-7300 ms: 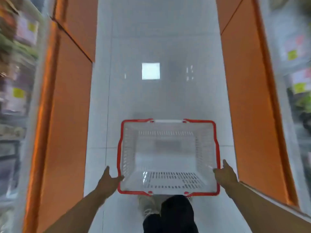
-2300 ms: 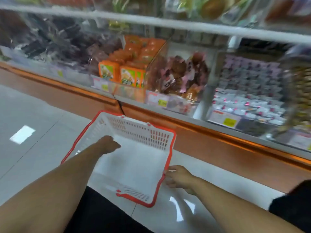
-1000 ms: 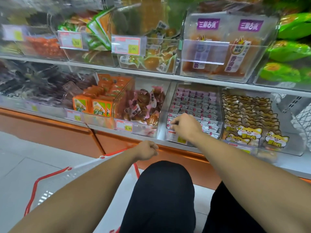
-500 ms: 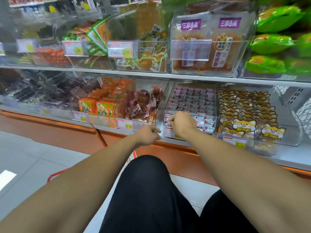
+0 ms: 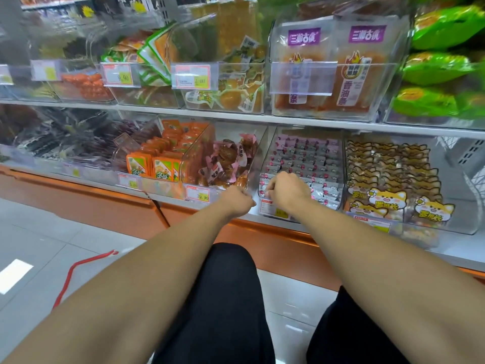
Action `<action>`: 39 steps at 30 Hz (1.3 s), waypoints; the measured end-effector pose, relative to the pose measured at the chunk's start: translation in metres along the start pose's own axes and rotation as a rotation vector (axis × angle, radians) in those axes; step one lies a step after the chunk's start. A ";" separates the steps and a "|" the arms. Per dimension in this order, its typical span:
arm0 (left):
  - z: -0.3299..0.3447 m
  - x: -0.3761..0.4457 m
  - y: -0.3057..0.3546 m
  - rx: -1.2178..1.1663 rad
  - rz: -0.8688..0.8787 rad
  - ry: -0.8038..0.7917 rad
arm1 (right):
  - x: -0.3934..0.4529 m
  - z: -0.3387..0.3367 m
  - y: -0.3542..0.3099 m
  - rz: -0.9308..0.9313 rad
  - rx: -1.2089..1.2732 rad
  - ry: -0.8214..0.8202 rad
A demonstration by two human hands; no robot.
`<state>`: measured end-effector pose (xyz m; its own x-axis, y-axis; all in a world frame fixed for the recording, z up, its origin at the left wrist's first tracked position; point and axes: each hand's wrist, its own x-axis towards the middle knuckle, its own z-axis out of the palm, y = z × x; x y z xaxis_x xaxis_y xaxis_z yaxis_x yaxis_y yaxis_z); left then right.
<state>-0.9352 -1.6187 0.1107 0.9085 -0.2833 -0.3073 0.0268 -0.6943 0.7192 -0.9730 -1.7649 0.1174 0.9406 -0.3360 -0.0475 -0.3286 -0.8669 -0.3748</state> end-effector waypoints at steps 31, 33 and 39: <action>0.007 0.016 0.005 -0.571 0.423 0.171 | 0.011 -0.040 0.015 0.145 1.466 0.157; 0.006 0.015 0.006 -0.687 0.357 0.138 | 0.012 -0.040 0.017 0.164 1.471 0.129; -0.003 0.017 0.006 -0.974 0.195 0.046 | 0.019 -0.035 0.022 0.238 1.495 0.069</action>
<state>-0.9184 -1.6260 0.1121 0.9482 -0.2942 -0.1198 0.1876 0.2143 0.9586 -0.9657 -1.8028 0.1406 0.8597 -0.4636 -0.2147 -0.0422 0.3543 -0.9342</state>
